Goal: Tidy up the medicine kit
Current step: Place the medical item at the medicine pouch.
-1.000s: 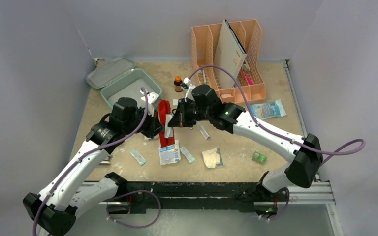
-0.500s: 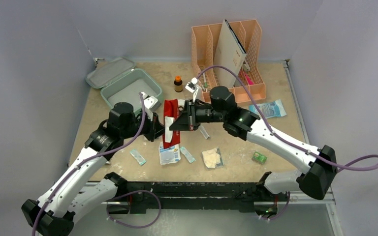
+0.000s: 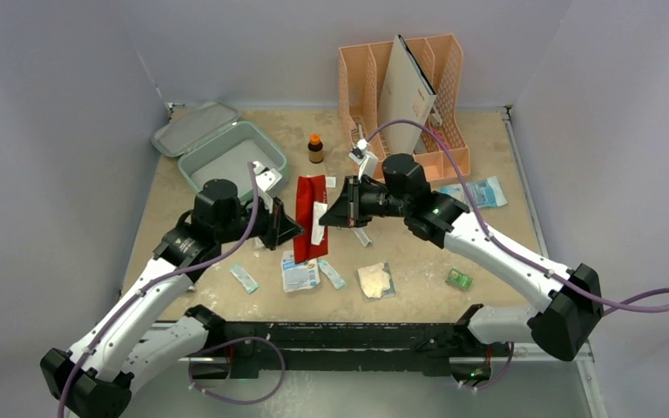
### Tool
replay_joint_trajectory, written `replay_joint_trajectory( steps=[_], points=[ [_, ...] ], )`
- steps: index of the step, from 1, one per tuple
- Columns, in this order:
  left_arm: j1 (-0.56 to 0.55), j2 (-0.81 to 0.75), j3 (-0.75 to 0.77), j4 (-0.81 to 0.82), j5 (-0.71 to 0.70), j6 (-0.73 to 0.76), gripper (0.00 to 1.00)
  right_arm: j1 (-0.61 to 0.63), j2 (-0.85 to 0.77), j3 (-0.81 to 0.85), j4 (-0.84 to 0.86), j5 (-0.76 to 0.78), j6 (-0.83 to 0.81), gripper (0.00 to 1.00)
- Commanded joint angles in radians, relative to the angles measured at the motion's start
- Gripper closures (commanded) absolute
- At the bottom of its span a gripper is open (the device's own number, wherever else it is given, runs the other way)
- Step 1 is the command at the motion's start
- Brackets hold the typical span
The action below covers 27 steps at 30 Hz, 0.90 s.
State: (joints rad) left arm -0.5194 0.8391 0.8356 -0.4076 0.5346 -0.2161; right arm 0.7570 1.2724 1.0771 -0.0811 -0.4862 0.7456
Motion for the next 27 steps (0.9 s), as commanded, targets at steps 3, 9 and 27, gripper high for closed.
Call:
replay_joint_trajectory(
  steps=[3, 9, 27],
  points=[
    [-0.002, 0.039, 0.035, 0.023, -0.005, -0.005, 1.0, 0.002, 0.019, 0.031, 0.089, -0.025, 0.007, 1.0],
    [-0.002, 0.027, 0.024, 0.035, 0.01, 0.024, 1.0, -0.008, -0.02, -0.002, 0.19, -0.175, 0.029, 1.0],
    [-0.002, 0.024, 0.02, 0.064, 0.144, -0.023, 1.0, -0.01, -0.045, -0.001, 0.063, -0.088, -0.173, 1.0]
  ],
)
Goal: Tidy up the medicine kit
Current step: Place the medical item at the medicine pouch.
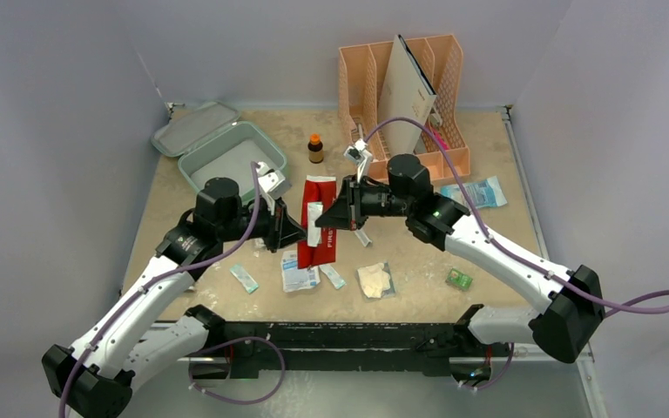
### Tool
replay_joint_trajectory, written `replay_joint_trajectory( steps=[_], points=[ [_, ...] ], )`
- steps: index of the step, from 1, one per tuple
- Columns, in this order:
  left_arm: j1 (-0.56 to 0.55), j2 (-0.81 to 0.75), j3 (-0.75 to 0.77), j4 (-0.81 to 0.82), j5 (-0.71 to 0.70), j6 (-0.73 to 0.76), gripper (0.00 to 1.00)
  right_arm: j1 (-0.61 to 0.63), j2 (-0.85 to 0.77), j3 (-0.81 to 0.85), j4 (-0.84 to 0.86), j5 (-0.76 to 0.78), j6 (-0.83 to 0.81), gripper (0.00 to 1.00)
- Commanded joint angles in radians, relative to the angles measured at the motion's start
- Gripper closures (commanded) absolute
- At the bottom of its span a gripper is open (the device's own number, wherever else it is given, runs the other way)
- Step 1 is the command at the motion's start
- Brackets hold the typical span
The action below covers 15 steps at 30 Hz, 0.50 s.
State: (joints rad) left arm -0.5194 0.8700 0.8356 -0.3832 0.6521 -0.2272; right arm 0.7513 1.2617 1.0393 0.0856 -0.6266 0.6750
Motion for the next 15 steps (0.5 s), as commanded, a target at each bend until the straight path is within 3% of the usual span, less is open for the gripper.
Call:
replay_joint_trajectory(
  steps=[1, 11, 15],
  points=[
    [-0.001, -0.008, 0.021, 0.038, 0.022, -0.011, 1.0, -0.004, -0.039, 0.037, -0.124, 0.072, -0.115, 1.0],
    [-0.001, -0.007, 0.023, 0.032, 0.0, -0.011, 1.0, -0.003, -0.024, 0.013, -0.062, 0.108, -0.055, 1.0],
    [-0.001, -0.001, 0.03, 0.026, -0.042, -0.002, 1.0, 0.01, 0.004, 0.059, -0.156, 0.205, 0.013, 1.0]
  ],
)
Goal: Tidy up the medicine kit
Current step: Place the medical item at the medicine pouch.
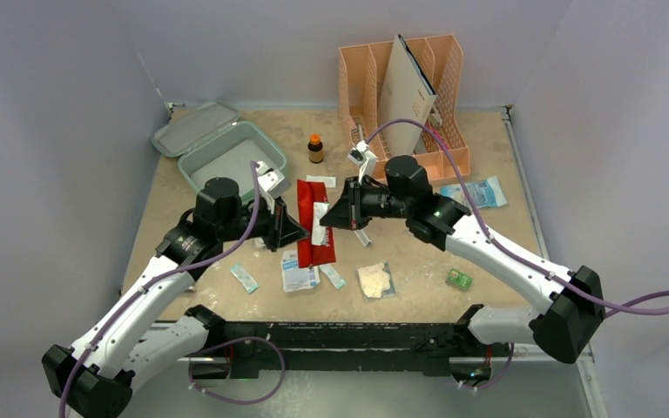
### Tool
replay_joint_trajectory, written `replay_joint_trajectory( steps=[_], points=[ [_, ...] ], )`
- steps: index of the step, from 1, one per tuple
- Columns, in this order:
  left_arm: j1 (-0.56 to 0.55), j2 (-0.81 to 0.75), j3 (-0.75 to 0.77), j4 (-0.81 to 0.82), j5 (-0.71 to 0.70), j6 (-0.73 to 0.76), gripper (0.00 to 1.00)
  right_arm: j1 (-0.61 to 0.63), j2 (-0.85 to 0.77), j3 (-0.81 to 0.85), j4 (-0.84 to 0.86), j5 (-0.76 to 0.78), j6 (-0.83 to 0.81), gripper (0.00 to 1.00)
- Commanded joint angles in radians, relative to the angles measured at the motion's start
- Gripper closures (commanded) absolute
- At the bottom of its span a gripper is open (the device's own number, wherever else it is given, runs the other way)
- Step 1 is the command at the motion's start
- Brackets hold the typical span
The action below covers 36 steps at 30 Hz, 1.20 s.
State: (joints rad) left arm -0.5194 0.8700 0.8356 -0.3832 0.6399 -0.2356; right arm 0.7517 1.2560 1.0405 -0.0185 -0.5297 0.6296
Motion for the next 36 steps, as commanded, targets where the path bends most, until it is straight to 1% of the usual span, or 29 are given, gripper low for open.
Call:
replay_joint_trajectory(
  steps=[1, 4, 8, 13, 15, 19, 25, 29, 32, 36],
  points=[
    [-0.002, 0.002, 0.032, 0.024, -0.05, 0.004, 1.0, 0.021, 0.015, 0.076, -0.097, 0.152, 0.063, 1.0],
    [-0.002, 0.023, 0.05, 0.004, -0.102, 0.015, 1.0, 0.047, 0.029, 0.123, -0.21, 0.261, 0.07, 1.0],
    [-0.002, 0.054, 0.075, -0.003, -0.12, 0.026, 1.0, 0.053, 0.041, 0.116, -0.174, 0.252, 0.115, 1.0],
    [-0.003, 0.085, 0.102, -0.001, -0.12, 0.028, 1.0, 0.08, 0.076, 0.148, -0.169, 0.264, 0.143, 1.0],
    [-0.002, 0.088, 0.103, 0.005, -0.113, 0.028, 1.0, 0.093, 0.087, 0.158, -0.176, 0.299, 0.157, 1.0],
    [-0.001, 0.089, 0.098, 0.012, -0.09, 0.034, 1.0, 0.107, 0.123, 0.2, -0.25, 0.413, 0.161, 1.0],
    [-0.003, 0.095, 0.093, 0.016, -0.074, 0.037, 1.0, 0.115, 0.159, 0.223, -0.237, 0.448, 0.207, 1.0],
    [-0.002, 0.101, 0.093, 0.015, -0.074, 0.036, 1.0, 0.127, 0.152, 0.217, -0.239, 0.556, 0.235, 1.0],
    [-0.002, 0.105, 0.093, 0.018, -0.075, 0.03, 1.0, 0.127, 0.135, 0.189, -0.208, 0.628, 0.26, 1.0],
    [-0.002, 0.11, 0.09, 0.023, -0.077, 0.012, 1.0, 0.131, 0.151, 0.174, -0.16, 0.666, 0.282, 1.0]
  ],
)
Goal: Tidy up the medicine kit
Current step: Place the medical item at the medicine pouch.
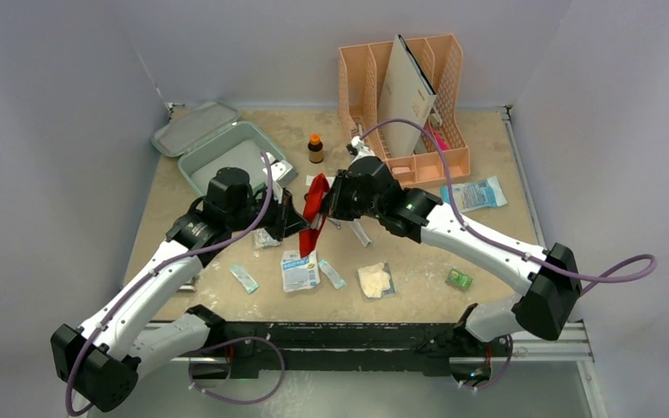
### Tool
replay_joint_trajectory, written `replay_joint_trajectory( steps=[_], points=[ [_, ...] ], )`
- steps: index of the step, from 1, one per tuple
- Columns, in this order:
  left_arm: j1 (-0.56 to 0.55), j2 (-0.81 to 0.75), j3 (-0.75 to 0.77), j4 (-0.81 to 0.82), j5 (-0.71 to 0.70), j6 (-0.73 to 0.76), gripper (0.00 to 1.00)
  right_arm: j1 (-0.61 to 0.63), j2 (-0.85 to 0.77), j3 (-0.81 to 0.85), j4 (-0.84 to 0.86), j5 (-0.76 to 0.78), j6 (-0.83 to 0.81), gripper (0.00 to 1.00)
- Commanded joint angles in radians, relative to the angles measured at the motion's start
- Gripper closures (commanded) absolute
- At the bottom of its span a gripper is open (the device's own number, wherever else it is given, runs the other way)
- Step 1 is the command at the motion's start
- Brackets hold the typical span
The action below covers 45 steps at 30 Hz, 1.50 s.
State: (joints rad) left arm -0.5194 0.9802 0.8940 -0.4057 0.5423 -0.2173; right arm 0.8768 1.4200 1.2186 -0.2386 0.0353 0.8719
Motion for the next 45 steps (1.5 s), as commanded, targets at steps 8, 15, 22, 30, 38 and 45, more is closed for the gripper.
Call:
replay_joint_trajectory(
  steps=[8, 15, 22, 30, 38, 45],
  points=[
    [-0.002, 0.003, 0.031, 0.038, -0.021, -0.025, 1.0, 0.021, 0.058, 0.034, 0.054, 0.049, 0.043, 0.83],
    [-0.001, 0.005, 0.045, -0.021, -0.129, -0.016, 1.0, 0.021, -0.033, 0.028, 0.022, -0.083, -0.055, 0.63],
    [-0.001, 0.014, 0.052, -0.061, -0.201, -0.018, 1.0, 0.019, -0.15, -0.038, -0.024, -0.176, -0.22, 0.5],
    [-0.001, -0.002, 0.048, -0.096, -0.248, 0.006, 1.0, 0.01, -0.207, -0.111, -0.144, 0.12, -0.49, 0.53],
    [-0.001, -0.031, 0.045, -0.116, -0.288, 0.037, 1.0, -0.017, -0.057, -0.13, -0.154, 0.179, -0.59, 0.59],
    [-0.002, -0.072, 0.036, -0.119, -0.312, 0.047, 1.0, -0.093, 0.139, -0.119, -0.129, 0.152, -0.615, 0.59]
  ],
)
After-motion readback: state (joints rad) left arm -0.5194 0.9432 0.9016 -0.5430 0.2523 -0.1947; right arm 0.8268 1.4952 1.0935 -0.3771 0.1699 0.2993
